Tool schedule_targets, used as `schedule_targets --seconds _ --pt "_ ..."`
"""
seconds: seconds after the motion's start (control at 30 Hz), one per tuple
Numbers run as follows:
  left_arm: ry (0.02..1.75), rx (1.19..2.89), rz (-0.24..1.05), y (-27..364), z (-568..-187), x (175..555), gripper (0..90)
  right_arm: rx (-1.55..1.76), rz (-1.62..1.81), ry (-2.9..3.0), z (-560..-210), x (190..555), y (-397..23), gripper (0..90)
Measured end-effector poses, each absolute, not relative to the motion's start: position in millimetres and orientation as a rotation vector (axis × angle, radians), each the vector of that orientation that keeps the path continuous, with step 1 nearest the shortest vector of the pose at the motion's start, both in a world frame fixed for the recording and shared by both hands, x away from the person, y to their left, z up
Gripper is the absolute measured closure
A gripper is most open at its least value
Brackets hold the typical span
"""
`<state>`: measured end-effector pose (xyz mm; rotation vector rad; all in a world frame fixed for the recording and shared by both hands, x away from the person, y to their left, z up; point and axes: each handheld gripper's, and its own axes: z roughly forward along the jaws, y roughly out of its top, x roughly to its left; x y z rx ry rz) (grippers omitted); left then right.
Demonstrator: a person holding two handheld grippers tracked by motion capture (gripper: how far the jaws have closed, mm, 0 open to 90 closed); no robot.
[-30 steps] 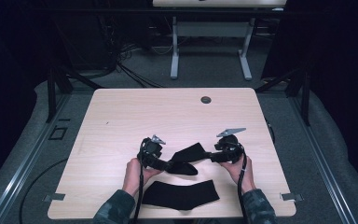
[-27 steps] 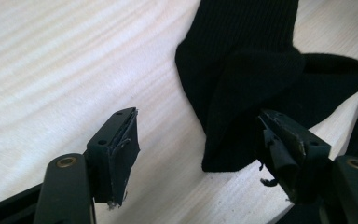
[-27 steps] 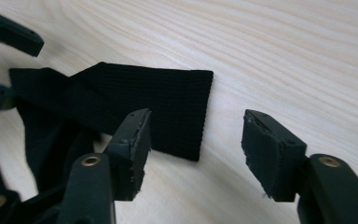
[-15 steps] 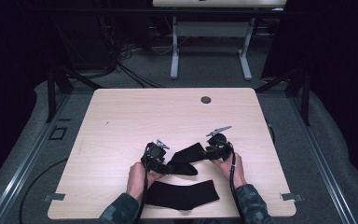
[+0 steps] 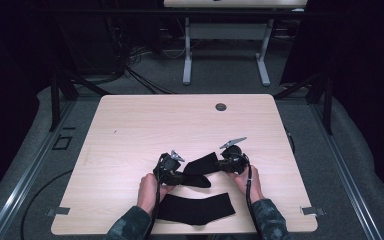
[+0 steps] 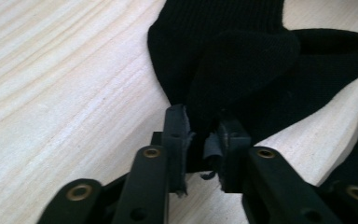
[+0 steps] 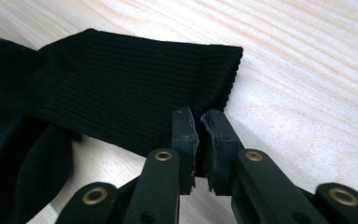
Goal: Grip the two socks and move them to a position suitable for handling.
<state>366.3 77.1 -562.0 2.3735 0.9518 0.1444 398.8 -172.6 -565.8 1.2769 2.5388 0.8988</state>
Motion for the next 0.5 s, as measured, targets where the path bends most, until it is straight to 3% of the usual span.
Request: schedule_targets --seconds 0.33,0.5 --pt "0.962 2.351 0.103 79.9 -563.2 368.4 83.3 1.302 0.929 2.53 -567.0 398.3 -174.6 84.7" --pt "0.968 2.359 0.111 78.4 -562.0 368.7 74.8 1.309 0.943 2.516 -568.1 397.9 -175.3 84.8"
